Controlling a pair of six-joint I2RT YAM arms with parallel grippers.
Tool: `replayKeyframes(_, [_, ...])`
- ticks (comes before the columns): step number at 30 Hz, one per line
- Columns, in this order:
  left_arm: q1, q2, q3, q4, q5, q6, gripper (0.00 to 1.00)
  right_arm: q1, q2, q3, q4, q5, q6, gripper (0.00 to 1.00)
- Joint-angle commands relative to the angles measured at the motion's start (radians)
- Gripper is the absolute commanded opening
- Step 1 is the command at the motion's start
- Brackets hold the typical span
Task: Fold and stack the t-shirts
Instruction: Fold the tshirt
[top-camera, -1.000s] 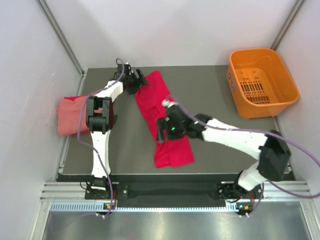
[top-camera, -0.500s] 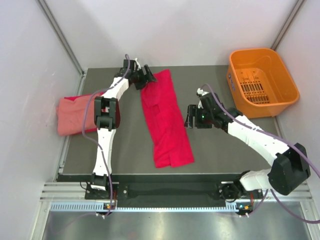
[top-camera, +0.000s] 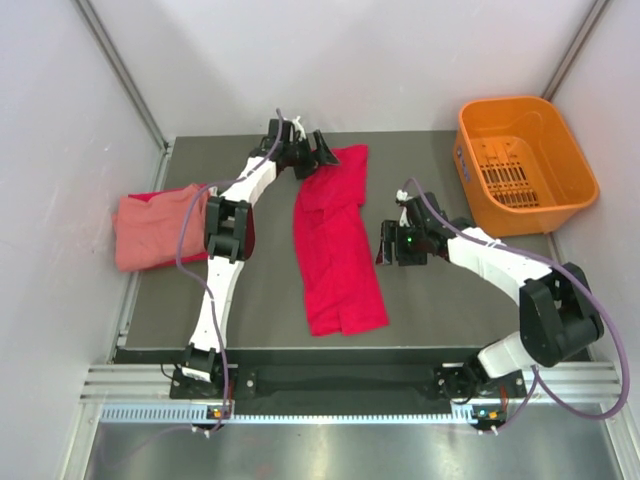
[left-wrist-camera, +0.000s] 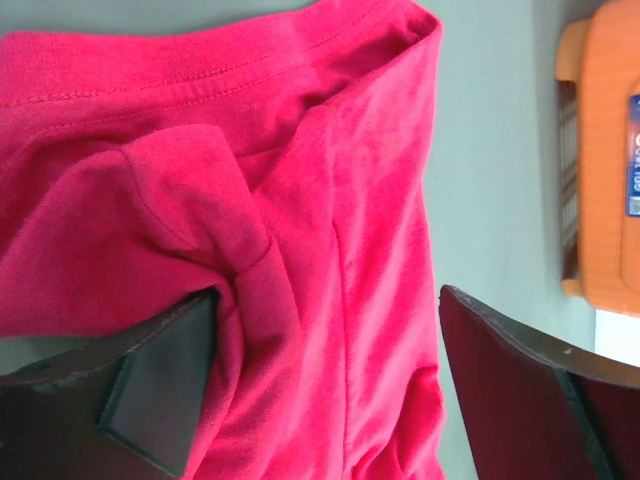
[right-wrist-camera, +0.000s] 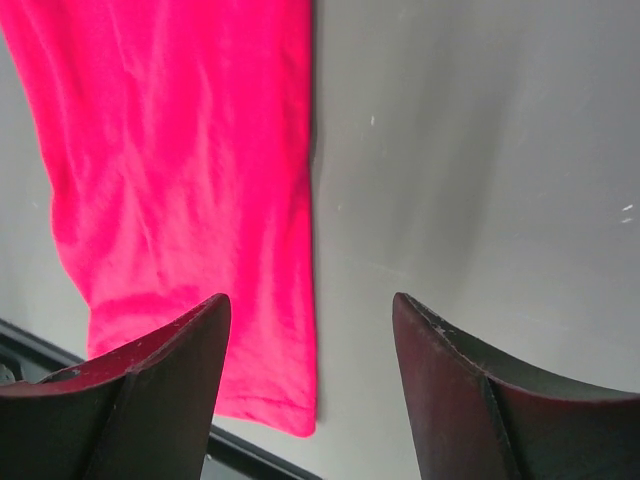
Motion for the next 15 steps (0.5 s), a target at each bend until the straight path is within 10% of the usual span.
replayKeyframes(1, [0.028, 0.021, -0.030, -0.056, 0.005, 0.003, 0.98, -0.005, -0.015, -0.016, 0.046, -0.039, -0.031, 0.66])
replayKeyframes(15, [0.149, -0.495, -0.763, -0.081, -0.214, 0.067, 0.99, -0.013, -0.089, -0.130, 0.097, -0.003, -0.062, 0.68])
